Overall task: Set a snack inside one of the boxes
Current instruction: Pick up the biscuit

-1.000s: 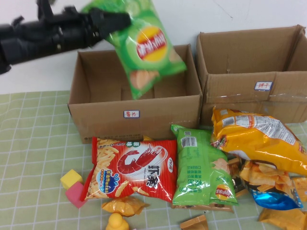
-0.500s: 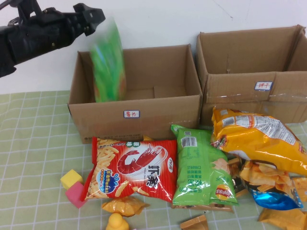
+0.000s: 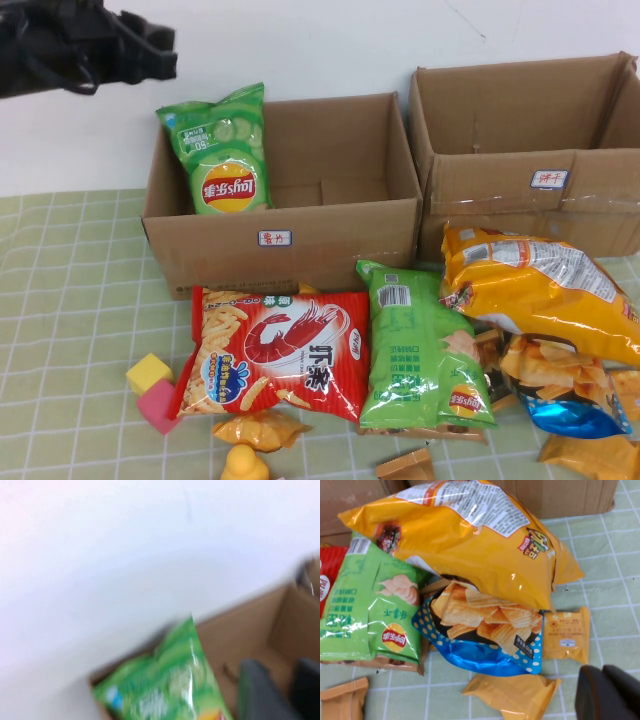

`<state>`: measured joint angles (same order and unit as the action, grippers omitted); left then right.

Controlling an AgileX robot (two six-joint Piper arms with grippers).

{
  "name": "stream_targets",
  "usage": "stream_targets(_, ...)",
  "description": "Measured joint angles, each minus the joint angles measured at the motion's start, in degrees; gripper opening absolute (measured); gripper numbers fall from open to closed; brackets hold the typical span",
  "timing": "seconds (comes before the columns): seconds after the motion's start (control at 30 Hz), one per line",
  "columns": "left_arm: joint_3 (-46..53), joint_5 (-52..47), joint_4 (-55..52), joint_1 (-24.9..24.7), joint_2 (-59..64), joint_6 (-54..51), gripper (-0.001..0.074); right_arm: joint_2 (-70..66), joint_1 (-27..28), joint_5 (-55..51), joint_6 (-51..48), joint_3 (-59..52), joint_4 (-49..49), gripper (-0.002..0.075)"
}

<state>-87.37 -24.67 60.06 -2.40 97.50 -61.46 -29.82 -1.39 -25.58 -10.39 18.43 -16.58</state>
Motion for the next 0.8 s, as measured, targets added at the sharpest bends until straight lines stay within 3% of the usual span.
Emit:
stream_targets(0.1, 0.0, -5.27, -12.66, 0.0, -2.73, 7.07, 0.0045, 0.0, 0.0, 0.0, -0.68, 0.0, 0.0, -0.0002)
stream_targets(0.33, 0.0, -19.63, -32.54, 0.0, -6.28, 23.95, 0.0004, 0.0, 0.0, -0.21, -1.33, 0.0, 0.0, -0.0002)
stream_targets(0.57, 2.08, -24.21, -32.49, 0.0, -13.01, 29.15, 0.0, 0.0, 0.0, -0.21, -1.45, 0.0, 0.0, -0.0002)
stream_targets(0.8, 15.17, -19.76, -32.0, 0.0, -26.97, 29.23, 0.0, 0.0, 0.0, -1.61, -1.45, 0.0, 0.0, -0.0002)
